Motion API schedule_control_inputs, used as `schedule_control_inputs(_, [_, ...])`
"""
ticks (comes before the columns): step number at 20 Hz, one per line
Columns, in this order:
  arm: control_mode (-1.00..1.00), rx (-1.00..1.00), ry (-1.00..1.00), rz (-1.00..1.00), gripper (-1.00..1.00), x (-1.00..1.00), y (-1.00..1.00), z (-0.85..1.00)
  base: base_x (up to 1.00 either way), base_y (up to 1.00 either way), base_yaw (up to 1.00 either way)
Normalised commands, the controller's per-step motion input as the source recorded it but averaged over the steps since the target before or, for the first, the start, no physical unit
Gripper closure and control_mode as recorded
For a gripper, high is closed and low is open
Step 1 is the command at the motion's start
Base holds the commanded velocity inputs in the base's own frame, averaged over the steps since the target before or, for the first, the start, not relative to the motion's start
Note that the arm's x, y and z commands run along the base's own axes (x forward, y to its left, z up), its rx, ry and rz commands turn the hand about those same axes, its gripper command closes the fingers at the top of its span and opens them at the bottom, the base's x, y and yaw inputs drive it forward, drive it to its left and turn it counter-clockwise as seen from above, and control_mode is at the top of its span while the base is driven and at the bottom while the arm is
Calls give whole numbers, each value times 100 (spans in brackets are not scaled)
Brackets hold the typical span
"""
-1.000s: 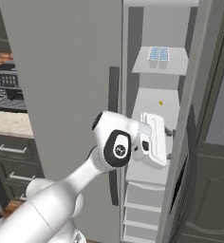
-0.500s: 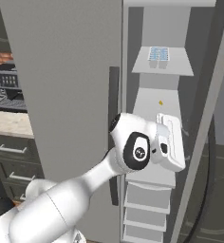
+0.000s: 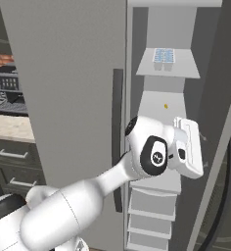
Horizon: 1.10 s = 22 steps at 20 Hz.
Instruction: Open the freezer door, pick up the ice cube tray from the freezer, and place it on the dining counter.
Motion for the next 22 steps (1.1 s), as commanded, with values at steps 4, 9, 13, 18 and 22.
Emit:
schedule_control_inputs(4, [-100,0,0,0,-100,12,-28,-1,0,0,0])
schedule_control_inputs(9, [-100,0,0,0,-100,12,-22,-3,0,0,0])
schedule_control_inputs(13, [-100,0,0,0,-100,-17,18,0,0,0,0])
schedule_control_inputs(18, [-100,-1,2,1,-100,-30,59,9,0,0,0])
schedule_control_inputs(22, [-100,0,5,5,-100,-22,84,17,0,0,0])
